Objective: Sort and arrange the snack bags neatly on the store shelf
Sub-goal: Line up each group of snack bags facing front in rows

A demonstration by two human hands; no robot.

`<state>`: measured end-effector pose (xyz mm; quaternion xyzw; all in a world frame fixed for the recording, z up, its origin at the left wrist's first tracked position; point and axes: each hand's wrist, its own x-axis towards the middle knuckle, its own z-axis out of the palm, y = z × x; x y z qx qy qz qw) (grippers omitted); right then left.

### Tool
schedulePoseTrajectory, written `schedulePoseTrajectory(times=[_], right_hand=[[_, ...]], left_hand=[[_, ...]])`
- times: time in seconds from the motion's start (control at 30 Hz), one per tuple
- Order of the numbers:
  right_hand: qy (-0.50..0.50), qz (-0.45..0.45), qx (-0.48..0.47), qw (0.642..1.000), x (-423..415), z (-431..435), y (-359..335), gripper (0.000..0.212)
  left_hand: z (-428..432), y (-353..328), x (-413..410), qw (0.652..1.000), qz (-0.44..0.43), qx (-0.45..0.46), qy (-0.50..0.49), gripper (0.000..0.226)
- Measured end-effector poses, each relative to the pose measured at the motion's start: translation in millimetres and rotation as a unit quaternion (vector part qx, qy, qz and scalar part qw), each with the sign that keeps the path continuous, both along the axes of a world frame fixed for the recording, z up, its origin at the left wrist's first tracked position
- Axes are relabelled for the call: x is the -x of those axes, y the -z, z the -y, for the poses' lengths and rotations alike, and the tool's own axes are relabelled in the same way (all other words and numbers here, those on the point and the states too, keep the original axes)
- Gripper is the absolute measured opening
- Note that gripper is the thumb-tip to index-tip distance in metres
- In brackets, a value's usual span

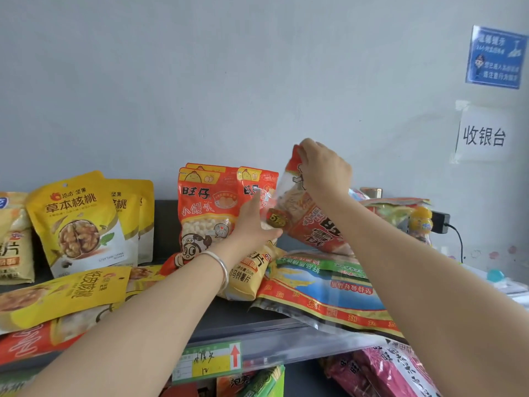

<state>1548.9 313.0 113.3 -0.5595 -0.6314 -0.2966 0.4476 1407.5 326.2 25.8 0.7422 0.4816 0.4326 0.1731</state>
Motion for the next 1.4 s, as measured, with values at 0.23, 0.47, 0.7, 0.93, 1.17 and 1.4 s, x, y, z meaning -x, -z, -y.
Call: schedulePoseTrajectory(times=[0.23,0.47,0.7,0.93,1.17,1.4], right_hand=[[-0.19,0.002,-0.001,0.982,17.9,22.3,-12.4,0.03],[-0.19,-0.008,-0.013,0.982,30.2,20.6,-7.5,0.028],[-0.072,-0.082,0.063,0.992,9.3,3.4,24.3,0.055],[-0.229,-0.379,0.246,0.862,4.2,-13.0,43.7,0.067],[-0.35,-0.464,0.282,0.763,39.7,-9.3,34.3,0.076],[-0.53,-0.385,0.353,0.668,142.9,19.7,32.5,0.032]], left_hand=[[5.4,-35.1,8.7,0.998,0.025,-0.051,0.03,0.071],[8.2,-25.9,19.5,0.988,0.045,-0.132,-0.063,0.04],[9.0,-17.2,38.3,0.96,0.174,-0.133,-0.177,0.014],[16.7,-14.9,55.8,0.927,0.302,-0.123,-0.184,0.019],[32.8,-21.7,111.5,0.905,0.339,-0.131,-0.221,0.015],[77.7,-23.3,218.6,0.879,0.319,-0.148,-0.32,0.031]])
